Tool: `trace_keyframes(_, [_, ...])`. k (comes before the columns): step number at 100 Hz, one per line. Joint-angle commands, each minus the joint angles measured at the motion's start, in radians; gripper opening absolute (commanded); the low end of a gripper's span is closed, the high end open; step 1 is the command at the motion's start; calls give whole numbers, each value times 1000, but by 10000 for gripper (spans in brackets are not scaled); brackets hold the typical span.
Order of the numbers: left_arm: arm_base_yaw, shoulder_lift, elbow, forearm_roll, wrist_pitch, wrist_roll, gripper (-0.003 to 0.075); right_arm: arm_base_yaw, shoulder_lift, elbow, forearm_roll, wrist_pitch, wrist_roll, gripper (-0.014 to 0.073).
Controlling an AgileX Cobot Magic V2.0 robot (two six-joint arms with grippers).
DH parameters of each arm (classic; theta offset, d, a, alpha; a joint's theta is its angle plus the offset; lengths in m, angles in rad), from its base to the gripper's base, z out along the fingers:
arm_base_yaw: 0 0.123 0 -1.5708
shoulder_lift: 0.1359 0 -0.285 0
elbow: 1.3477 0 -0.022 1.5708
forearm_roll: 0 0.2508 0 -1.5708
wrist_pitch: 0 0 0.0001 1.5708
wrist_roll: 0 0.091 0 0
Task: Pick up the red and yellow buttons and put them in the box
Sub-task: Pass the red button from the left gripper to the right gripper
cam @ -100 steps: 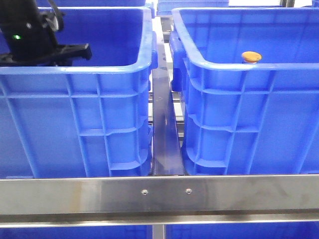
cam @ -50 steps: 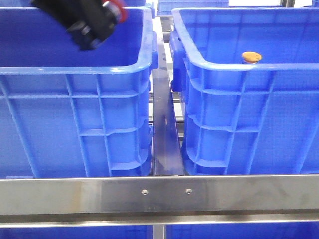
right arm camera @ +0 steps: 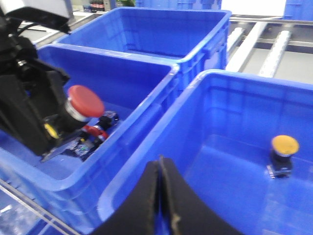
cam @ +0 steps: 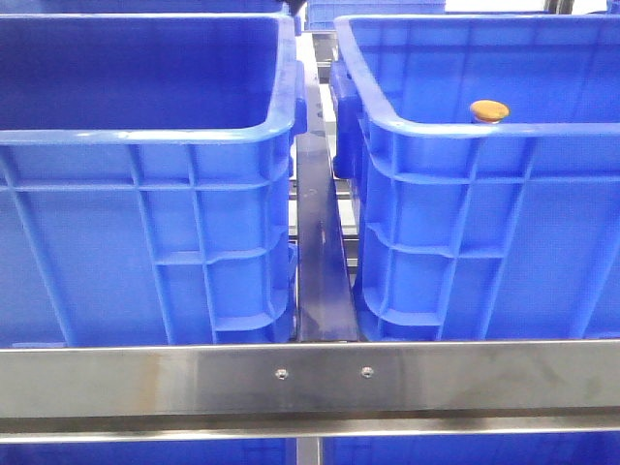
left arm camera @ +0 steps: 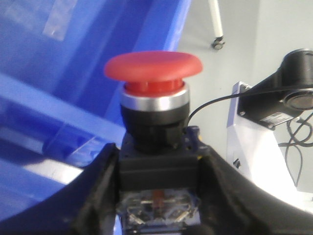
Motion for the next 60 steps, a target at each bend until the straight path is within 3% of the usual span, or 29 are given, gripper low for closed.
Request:
trace_keyframes(1, [-10,-45,-31,-87,31,20,8,-3,21,-48,64,17,5,152])
trace_keyframes(12, [-10,-45,-31,-87,34,20,8,5,59,-76,133,67,18,458])
trace_keyframes(22, [-10,-45,-31,-87,39,20,8,23,110,-110,207,124,24,618])
trace_keyframes(60, [-10,-45,-31,-87,39,20,8,35,482,-245,451,475,182,626])
